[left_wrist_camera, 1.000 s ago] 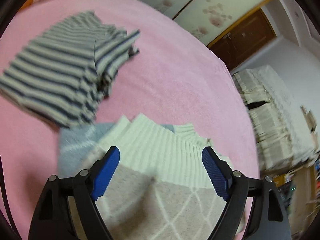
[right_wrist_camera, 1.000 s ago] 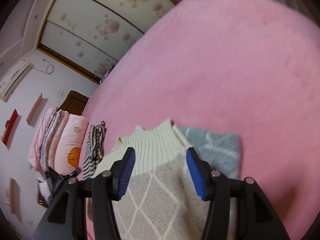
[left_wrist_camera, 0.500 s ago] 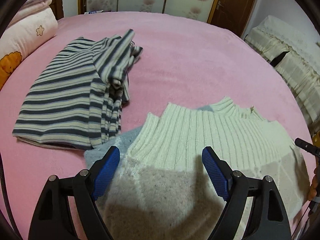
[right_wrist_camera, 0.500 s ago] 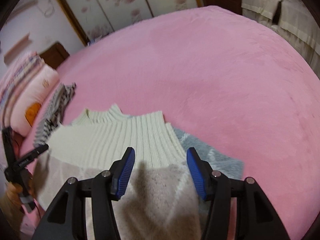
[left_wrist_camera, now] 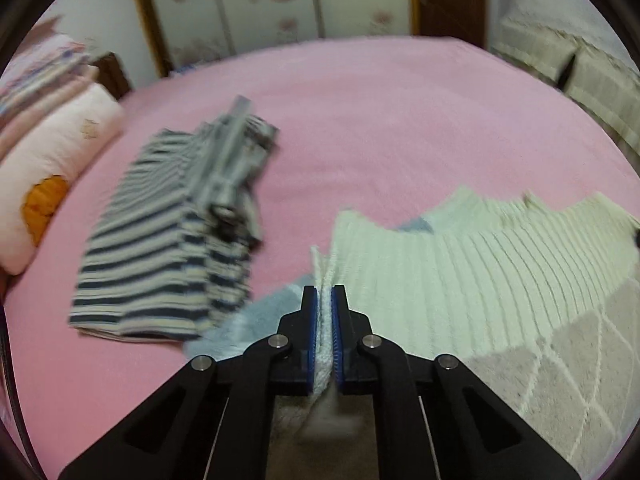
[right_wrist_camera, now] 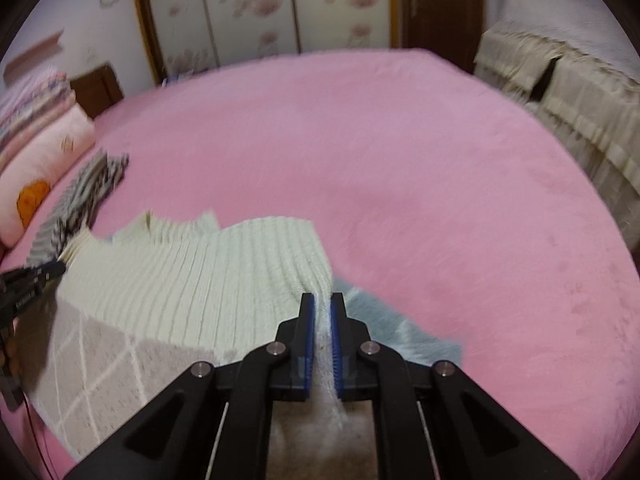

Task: Fold small clothes
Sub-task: 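Lay the hem near the collar and open both tools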

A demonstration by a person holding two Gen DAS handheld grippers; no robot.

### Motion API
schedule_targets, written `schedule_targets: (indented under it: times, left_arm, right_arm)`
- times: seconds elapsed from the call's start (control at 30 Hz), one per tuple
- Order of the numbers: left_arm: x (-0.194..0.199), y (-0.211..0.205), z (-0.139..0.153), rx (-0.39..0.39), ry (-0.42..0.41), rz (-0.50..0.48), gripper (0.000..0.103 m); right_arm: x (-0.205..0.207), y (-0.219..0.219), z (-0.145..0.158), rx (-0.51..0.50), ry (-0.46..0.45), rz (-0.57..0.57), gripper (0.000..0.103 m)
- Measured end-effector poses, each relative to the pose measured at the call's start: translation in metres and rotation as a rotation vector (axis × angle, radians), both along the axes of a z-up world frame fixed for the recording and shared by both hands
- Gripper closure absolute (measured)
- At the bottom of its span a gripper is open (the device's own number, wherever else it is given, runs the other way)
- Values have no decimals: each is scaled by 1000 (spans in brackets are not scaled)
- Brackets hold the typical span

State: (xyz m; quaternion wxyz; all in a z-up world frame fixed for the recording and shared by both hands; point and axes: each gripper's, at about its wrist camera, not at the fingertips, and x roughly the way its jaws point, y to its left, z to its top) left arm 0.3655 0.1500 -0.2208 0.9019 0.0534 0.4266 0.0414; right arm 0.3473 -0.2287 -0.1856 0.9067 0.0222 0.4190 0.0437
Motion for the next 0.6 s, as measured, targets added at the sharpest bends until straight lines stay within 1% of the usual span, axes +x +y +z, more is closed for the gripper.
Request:
schedule_targets:
  times: [0.07, 0.13, 0.2, 0.3, 0.4, 0.43, 0.47, 0.5, 0.6]
  left_arm:
    - [-1, 15, 5, -25, -37, 66, 99]
    - [0, 26, 4, -59, -43, 96, 100]
    - [2, 27, -1, -42, -51, 105, 100]
    - [1, 20, -1, -6, -95, 106, 100]
    - [6, 22, -2, 4, -126, 141, 100]
    - [10, 24, -3, 8, -128, 162, 100]
    - [15, 26, -7, 21, -128, 186, 103]
    - [19, 31, -12, 27, -114, 216, 103]
    - [31, 44, -33, 0, -47, 281, 103]
  right_arm:
    - [-1, -8, 7, 11, -38, -29, 97]
    - [0, -16, 8, 19, -49, -57, 97]
    - [2, -17, 4, 18, -46, -68, 97]
    - [6, -13, 1, -7, -61, -81, 97]
    - [10, -13, -1, -1, -79, -107, 97]
    - [12, -12, -3, -6, -78, -112, 97]
    - [14, -11, -6, -17, -73, -118, 97]
    - [18, -10, -14, -30, -53, -122, 97]
    - [29, -11, -36, -49, 19, -137, 97]
